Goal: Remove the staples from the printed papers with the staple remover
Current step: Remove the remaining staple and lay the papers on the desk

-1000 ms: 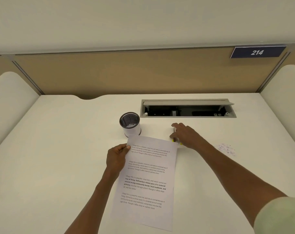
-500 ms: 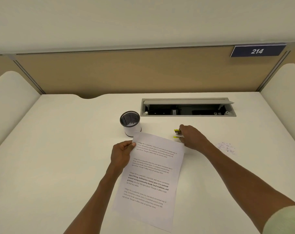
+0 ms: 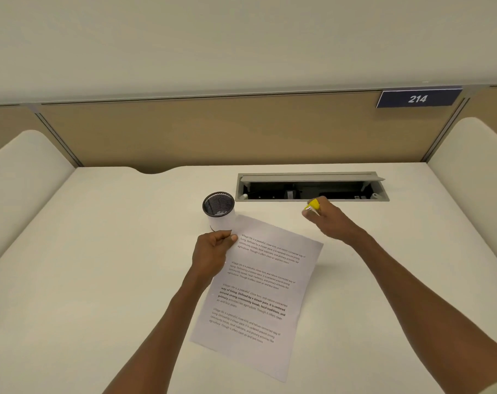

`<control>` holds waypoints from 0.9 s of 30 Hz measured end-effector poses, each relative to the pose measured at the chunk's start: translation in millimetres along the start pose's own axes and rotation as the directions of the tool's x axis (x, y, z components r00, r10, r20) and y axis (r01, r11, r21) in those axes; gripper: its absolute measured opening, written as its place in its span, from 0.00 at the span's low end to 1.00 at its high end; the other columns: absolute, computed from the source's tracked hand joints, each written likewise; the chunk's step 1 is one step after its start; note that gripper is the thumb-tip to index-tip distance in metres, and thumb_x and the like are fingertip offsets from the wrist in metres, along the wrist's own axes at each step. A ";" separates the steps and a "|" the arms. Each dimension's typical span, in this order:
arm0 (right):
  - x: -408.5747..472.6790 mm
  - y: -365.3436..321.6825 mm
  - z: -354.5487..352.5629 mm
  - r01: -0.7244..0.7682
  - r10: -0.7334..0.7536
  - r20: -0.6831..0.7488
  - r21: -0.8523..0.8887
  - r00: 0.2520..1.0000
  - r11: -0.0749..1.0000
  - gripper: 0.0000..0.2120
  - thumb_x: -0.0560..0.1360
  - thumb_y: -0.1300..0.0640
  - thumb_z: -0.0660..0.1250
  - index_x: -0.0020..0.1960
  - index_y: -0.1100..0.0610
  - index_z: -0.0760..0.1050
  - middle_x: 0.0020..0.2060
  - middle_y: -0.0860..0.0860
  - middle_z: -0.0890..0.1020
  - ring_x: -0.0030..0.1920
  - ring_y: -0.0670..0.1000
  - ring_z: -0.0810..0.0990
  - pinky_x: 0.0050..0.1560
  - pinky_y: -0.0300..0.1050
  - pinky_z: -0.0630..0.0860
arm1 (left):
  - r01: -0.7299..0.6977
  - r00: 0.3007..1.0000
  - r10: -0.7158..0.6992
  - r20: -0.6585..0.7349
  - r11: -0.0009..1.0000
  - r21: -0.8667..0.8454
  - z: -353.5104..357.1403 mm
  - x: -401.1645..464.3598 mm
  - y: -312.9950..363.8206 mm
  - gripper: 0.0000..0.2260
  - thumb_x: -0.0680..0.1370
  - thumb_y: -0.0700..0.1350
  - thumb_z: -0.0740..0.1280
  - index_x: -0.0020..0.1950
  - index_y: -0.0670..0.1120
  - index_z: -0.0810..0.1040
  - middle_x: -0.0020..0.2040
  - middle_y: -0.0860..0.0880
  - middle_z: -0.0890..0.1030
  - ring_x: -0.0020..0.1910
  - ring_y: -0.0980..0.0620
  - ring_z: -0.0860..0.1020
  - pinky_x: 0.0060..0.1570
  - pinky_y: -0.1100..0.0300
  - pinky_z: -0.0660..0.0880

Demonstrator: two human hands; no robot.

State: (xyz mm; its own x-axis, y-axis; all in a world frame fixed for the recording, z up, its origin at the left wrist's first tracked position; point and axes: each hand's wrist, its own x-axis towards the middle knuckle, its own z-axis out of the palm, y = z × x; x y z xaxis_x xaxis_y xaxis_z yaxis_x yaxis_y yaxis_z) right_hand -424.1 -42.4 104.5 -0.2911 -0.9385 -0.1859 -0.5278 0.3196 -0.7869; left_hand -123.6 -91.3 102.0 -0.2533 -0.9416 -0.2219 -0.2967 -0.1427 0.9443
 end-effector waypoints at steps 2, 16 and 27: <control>-9.4 -21.2 -3.0 -0.052 0.041 0.079 0.137 0.996 0.989 0.15 0.79 0.41 0.59 0.50 0.54 0.67 0.40 0.50 0.75 0.36 0.47 0.70 0.36 0.39 0.67 | -0.014 0.999 0.013 0.031 0.999 0.032 4.8 -2.9 5.9 0.06 0.79 0.43 0.71 0.46 0.52 0.85 0.39 0.53 0.87 0.34 0.58 0.83 0.34 0.65 0.75; -37.0 -78.7 -4.7 0.343 -0.305 0.186 -0.223 0.934 0.913 0.14 0.71 0.46 0.73 0.54 0.47 0.75 0.49 0.44 0.79 0.46 0.45 0.77 0.45 0.44 0.74 | -0.191 0.979 0.169 0.115 0.955 0.227 19.5 -19.8 32.5 0.07 0.80 0.43 0.69 0.54 0.46 0.86 0.43 0.51 0.86 0.32 0.63 0.82 0.31 0.73 0.72; -50.9 -82.5 6.8 0.342 -0.335 0.203 0.002 0.920 0.940 0.16 0.66 0.55 0.79 0.54 0.53 0.83 0.52 0.45 0.83 0.52 0.46 0.80 0.53 0.42 0.76 | -0.308 0.950 0.270 0.160 0.900 0.308 26.8 -26.6 37.5 0.07 0.80 0.41 0.69 0.55 0.44 0.86 0.42 0.50 0.86 0.31 0.68 0.80 0.32 0.75 0.71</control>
State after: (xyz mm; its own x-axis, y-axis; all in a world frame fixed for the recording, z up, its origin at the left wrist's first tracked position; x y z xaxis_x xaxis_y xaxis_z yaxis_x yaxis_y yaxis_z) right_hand -360.3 -21.9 174.9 0.0711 -0.9971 -0.0264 -0.5942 -0.0211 -0.8040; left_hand -152.6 -63.4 136.8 -0.4676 -0.8839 0.0056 -0.4730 0.2555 0.8432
